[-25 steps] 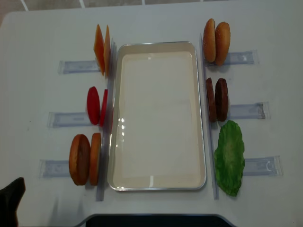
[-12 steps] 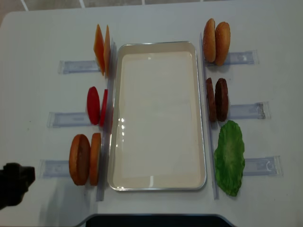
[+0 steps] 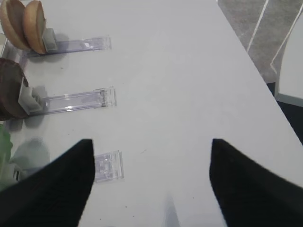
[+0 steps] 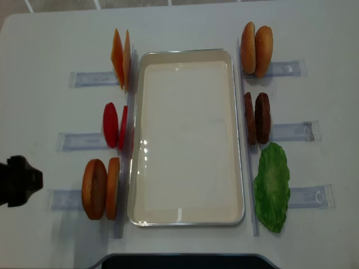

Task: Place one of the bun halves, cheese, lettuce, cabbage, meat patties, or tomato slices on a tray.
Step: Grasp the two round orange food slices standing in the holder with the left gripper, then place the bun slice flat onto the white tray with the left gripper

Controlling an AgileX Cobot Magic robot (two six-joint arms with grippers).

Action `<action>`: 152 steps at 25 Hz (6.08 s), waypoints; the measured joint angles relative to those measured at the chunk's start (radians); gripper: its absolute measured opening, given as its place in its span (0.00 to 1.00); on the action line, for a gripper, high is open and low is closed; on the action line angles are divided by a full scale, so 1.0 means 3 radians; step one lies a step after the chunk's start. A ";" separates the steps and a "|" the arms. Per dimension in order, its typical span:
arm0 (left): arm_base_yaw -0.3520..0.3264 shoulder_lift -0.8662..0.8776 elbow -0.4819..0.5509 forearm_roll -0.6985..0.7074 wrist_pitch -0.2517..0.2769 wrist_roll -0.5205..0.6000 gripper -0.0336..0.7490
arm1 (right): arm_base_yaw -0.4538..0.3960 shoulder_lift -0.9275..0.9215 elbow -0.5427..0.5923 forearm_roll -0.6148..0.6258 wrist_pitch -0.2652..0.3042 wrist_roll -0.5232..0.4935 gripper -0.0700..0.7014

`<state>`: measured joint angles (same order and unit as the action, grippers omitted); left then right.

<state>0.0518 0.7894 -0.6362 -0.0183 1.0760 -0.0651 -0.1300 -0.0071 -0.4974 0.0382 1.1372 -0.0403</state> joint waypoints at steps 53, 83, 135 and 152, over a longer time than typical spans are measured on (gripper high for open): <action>-0.0864 0.1244 -0.0252 -0.0086 -0.0342 -0.0936 0.73 | 0.0000 0.0000 0.0000 0.0000 0.0000 0.0000 0.76; -0.2508 0.2268 -0.0749 0.0666 -0.0361 -0.2413 0.73 | 0.0000 0.0000 0.0000 0.0000 0.0000 0.0000 0.76; -0.2725 0.1634 -0.0754 0.0230 -0.0703 -0.2256 0.23 | 0.0000 0.0000 0.0000 0.0000 0.0000 0.0000 0.76; -0.2725 0.1844 -0.0219 -0.1374 -0.2255 -0.0842 0.23 | 0.0000 0.0000 0.0000 0.0000 0.0000 0.0000 0.76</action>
<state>-0.7657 1.3426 -0.7019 -0.4304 0.3995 -0.3178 -0.1300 -0.0071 -0.4974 0.0382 1.1372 -0.0403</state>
